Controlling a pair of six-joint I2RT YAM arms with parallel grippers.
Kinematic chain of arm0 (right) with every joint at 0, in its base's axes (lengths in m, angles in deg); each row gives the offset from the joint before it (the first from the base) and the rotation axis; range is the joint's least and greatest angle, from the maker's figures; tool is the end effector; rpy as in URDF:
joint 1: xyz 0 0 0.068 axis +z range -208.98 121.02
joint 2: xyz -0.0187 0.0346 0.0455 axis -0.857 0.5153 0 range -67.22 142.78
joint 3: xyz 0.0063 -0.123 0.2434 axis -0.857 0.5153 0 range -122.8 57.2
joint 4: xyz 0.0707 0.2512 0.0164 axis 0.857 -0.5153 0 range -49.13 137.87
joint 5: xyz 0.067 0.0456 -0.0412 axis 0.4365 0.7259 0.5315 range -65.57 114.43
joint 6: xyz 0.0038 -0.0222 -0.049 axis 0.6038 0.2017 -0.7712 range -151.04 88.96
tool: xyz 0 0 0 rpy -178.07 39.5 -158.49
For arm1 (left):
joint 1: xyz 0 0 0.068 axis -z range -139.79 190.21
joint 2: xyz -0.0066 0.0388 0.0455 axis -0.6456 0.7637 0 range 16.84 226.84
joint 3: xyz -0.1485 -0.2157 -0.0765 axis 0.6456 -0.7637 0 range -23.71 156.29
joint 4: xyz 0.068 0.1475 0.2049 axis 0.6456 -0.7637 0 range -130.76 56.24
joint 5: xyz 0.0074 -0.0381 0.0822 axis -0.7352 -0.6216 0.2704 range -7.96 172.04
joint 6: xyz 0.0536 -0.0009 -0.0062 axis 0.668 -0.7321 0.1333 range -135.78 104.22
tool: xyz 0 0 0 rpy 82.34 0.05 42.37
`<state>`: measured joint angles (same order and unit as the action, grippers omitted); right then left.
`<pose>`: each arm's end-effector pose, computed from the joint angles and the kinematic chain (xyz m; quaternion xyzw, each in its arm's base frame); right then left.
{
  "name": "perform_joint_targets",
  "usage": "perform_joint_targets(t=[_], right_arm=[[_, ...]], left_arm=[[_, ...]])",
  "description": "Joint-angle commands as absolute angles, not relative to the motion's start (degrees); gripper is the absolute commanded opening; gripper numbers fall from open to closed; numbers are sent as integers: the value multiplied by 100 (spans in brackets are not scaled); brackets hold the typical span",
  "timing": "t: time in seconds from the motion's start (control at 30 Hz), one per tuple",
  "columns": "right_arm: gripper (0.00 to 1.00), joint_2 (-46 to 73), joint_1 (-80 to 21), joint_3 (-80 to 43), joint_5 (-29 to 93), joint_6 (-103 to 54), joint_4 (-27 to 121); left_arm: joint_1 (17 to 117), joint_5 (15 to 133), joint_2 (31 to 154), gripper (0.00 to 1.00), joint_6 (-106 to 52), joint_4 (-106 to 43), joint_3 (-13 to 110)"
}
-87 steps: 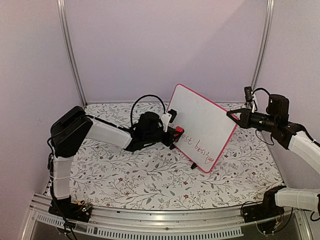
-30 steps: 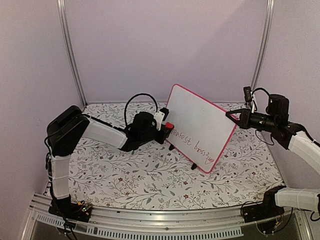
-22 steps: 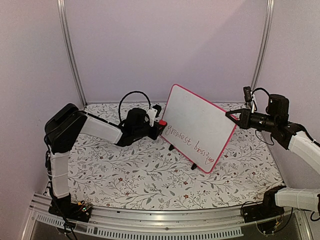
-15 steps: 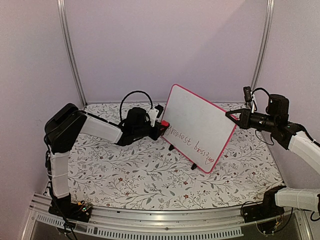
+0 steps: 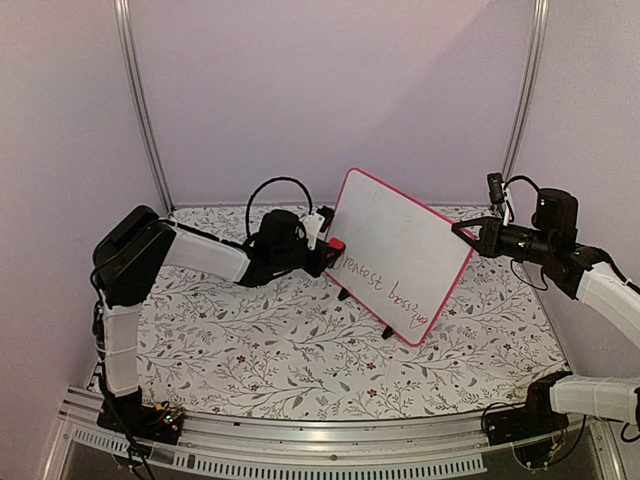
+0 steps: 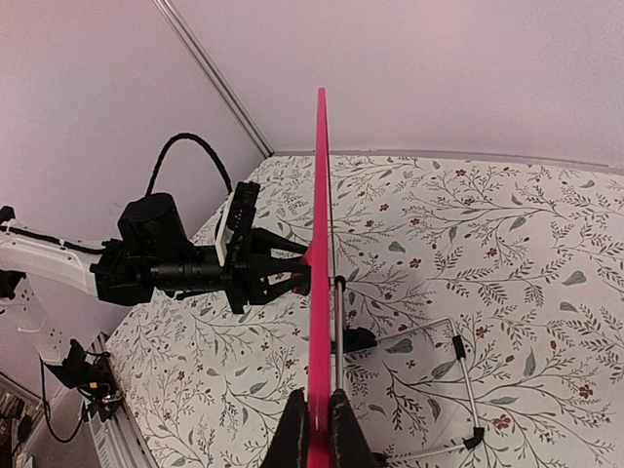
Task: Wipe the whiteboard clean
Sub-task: Erase the center of the whiteboard.
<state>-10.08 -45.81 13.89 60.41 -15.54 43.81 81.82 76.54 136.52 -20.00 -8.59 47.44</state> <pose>0.2162 0.0721 0.3033 -0.1661 0.7724 0.3806 0.4805 0.3404 -0.3070 0.1556 0.2925 0.7821 -0.2506 0.4898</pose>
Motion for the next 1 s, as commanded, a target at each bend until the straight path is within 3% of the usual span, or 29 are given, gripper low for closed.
perform_joint_targets(t=[0.0, 0.6, 0.97], right_arm=[[0, -895, -4444, 1547, 6527, -1696, 3895], [0, -913, -4447, 1563, 6529, -1698, 3884], [0, -965, -4440, 1580, 6494, -1686, 3871]], left_arm=[[8209, 7774, 13905, 0, -2033, -1072, 4669], [8196, 7740, 13949, 0, -2285, -1124, 4341], [8164, 7680, 13950, 0, -2230, -1451, 4924]])
